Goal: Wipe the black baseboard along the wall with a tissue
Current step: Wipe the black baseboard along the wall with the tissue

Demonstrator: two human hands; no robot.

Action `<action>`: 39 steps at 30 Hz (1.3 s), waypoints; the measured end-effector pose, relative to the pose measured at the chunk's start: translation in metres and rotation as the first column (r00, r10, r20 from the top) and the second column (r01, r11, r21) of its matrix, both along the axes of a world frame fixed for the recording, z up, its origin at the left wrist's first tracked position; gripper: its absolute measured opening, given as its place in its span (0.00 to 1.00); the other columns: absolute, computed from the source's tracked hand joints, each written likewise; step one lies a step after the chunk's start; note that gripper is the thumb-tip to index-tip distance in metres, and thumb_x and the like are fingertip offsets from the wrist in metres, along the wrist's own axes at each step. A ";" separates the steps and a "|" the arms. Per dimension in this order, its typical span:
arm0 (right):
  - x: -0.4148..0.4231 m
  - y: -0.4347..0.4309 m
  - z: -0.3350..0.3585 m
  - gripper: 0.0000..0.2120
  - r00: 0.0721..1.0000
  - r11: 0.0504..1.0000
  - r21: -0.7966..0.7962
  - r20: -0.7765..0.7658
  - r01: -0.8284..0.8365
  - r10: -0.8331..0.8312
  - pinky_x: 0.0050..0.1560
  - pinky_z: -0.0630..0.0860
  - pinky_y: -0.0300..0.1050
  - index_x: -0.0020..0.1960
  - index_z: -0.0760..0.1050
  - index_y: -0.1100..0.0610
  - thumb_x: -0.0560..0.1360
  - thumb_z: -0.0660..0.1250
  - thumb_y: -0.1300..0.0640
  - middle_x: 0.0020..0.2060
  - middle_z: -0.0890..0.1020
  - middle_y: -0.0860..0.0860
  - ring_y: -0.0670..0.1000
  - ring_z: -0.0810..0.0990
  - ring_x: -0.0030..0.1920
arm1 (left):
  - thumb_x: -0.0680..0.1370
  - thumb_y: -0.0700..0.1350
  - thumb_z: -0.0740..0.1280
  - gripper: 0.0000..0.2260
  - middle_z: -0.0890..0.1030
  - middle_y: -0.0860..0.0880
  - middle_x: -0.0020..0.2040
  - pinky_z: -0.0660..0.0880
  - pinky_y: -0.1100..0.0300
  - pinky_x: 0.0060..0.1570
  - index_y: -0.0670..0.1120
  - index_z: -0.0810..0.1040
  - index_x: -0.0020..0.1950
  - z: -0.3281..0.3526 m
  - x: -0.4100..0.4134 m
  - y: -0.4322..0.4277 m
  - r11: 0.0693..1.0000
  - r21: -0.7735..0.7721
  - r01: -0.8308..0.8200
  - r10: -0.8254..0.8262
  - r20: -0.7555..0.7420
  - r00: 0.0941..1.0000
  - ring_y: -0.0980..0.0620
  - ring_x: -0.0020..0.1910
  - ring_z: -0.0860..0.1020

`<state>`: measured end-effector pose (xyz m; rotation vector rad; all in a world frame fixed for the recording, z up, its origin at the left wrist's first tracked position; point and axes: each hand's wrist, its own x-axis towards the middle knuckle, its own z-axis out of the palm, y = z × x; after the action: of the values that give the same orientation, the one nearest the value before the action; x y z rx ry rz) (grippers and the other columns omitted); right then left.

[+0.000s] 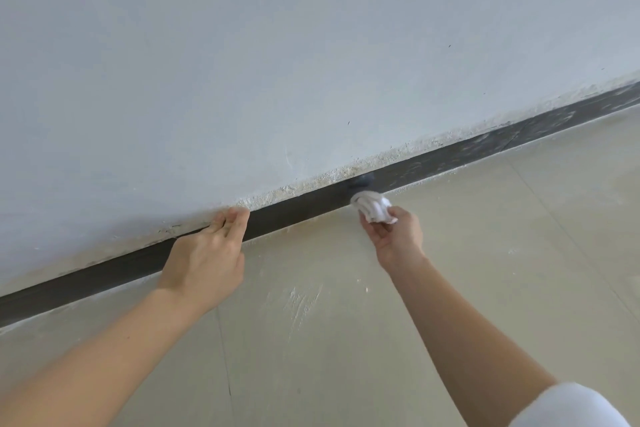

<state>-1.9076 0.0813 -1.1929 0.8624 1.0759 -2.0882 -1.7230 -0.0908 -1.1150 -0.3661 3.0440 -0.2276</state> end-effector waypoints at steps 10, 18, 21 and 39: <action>0.008 -0.036 0.049 0.11 0.963 0.959 -0.092 -0.031 -0.269 0.267 0.38 0.83 0.47 0.44 0.75 0.70 0.76 0.54 0.70 0.38 0.80 0.62 0.57 0.80 0.37 | 0.53 0.33 0.74 0.29 0.84 0.40 0.42 0.64 0.66 0.16 0.33 0.79 0.54 0.004 -0.003 0.007 0.998 -0.009 -0.062 0.062 0.016 0.998 0.49 0.26 0.80; -0.060 0.027 0.045 0.09 0.987 0.994 0.034 -0.124 0.103 -0.098 0.36 0.83 0.44 0.42 0.74 0.68 0.75 0.56 0.71 0.37 0.78 0.61 0.54 0.80 0.35 | 0.68 0.39 0.66 0.20 0.81 0.43 0.52 0.58 0.64 0.23 0.38 0.75 0.60 0.013 -0.009 0.013 0.991 -0.035 -0.129 0.133 0.148 0.980 0.46 0.29 0.80; -0.051 0.037 0.033 0.08 0.997 0.998 0.054 -0.070 0.036 -0.033 0.32 0.82 0.43 0.44 0.74 0.66 0.78 0.58 0.65 0.36 0.78 0.60 0.52 0.81 0.27 | 0.65 0.44 0.70 0.19 0.82 0.46 0.54 0.70 0.61 0.22 0.42 0.81 0.55 0.022 -0.029 0.032 0.995 -0.065 -0.081 0.086 0.090 0.992 0.49 0.39 0.83; -0.126 0.062 0.015 0.06 0.997 0.977 0.197 0.048 -0.076 0.068 0.39 0.83 0.48 0.46 0.74 0.68 0.76 0.59 0.70 0.40 0.79 0.62 0.57 0.80 0.36 | 0.62 0.41 0.61 0.32 0.70 0.43 0.70 0.55 0.56 0.66 0.39 0.72 0.68 0.014 -0.134 0.069 0.979 0.142 0.146 -0.182 0.288 0.940 0.49 0.67 0.71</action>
<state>-2.0333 0.1434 -1.1780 0.9427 1.2906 -1.9187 -1.8566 -0.0214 -1.1007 -0.0595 2.7692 -0.0989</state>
